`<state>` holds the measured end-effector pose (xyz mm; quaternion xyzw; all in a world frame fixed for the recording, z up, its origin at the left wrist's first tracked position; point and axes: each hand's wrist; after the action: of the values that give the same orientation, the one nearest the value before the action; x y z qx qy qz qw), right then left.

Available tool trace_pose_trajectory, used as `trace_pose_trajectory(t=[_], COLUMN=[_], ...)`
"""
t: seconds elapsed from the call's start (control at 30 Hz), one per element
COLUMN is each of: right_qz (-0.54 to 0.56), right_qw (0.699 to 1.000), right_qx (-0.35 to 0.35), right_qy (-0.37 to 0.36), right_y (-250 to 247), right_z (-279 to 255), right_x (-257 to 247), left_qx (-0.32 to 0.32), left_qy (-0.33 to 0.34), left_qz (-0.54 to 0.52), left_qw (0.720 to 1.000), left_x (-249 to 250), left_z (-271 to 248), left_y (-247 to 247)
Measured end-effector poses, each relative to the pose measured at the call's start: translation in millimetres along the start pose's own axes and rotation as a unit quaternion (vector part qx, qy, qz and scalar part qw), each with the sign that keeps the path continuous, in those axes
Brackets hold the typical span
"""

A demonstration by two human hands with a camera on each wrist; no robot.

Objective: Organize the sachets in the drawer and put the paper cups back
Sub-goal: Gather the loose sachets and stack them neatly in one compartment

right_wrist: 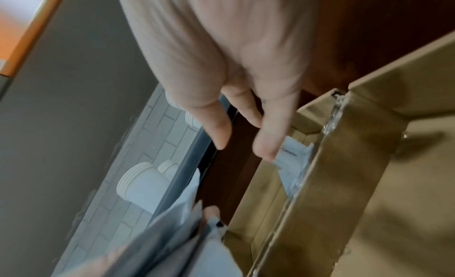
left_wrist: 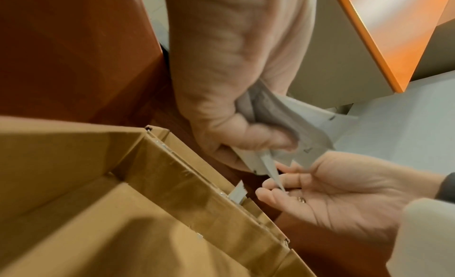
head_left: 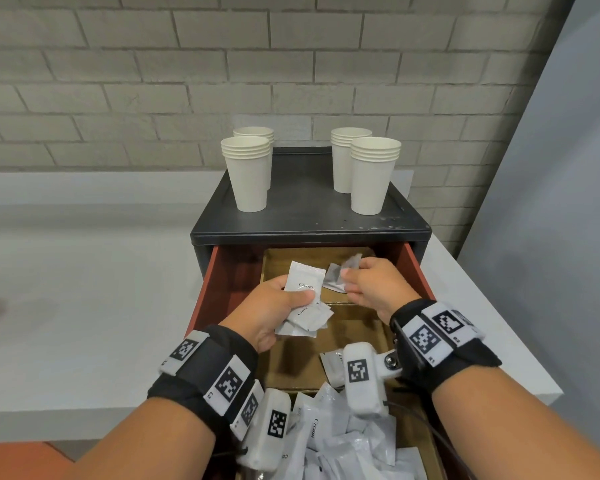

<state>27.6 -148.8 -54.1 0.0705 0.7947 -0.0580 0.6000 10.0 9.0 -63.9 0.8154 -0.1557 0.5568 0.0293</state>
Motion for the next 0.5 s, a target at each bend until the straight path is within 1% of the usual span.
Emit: trace_pose_trajectory(t=[0.03, 0.07, 0.13, 0.17, 0.2, 0.27, 0.33, 0.4, 0.43, 0.47, 0.5], right_qz=[0.013, -0.004, -0.079, -0.102, -0.11, -0.086, -0.03, 0.036, 0.052, 0.051, 0.034], right_qw=[1.0, 0.999, 0.991, 0.988, 0.987, 0.991, 0.997, 0.997, 0.997, 0.997, 0.999], right_qx=[-0.024, -0.053, -0.102, -0.108, -0.1, -0.057, 0.003, 0.048, 0.055, 0.046, 0.02], right_qy=[0.01, 0.009, -0.024, -0.048, -0.066, -0.083, -0.07, -0.04, -0.027, -0.019, -0.016], right_y=[2.7, 5.2, 9.5, 10.6, 10.9, 8.5, 5.0, 1.9, 1.3, 1.3, 2.2], right_z=[-3.5, -6.8, -11.9, -12.6, -10.9, -5.4, -2.1, 0.7, 1.7, 1.2, -1.0], right_x=[-0.3, -0.4, 0.2, 0.8, 1.4, 1.8, 0.5, 0.3, 0.6, 0.8, 0.8], left_qx=[-0.002, -0.006, -0.015, -0.017, -0.019, -0.016, 0.003, 0.03, 0.043, 0.057, 0.071], left_qy=[-0.001, -0.002, -0.007, -0.011, -0.014, -0.023, -0.025, -0.026, -0.027, -0.027, -0.027], left_qz=[-0.001, -0.003, 0.005, 0.01, 0.012, 0.013, 0.009, -0.012, -0.026, -0.04, -0.051], left_qw=[1.0, 1.0, 1.0, 1.0, 1.0, 1.0, 1.0, 0.999, 0.998, 0.997, 0.996], left_x=[0.2, -0.2, -0.4, -0.9, -1.5, -1.9, -1.5, -0.7, 0.4, 1.3, 2.1], left_z=[-0.6, -0.7, -1.0, -0.6, 0.0, 1.6, 3.0, 3.8, 3.0, 2.3, 2.3], left_y=[0.0, -0.3, 0.3, 0.5, 0.7, 1.1, 1.1, 0.5, 0.4, 0.5, 0.5])
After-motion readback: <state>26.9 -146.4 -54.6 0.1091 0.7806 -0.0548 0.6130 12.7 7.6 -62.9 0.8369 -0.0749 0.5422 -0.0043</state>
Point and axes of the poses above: each hand's wrist, its own z-axis towards the middle knuckle, its own y-axis out of the palm, x = y × z, and after that the axes turned 14 degrees about z, right-handed
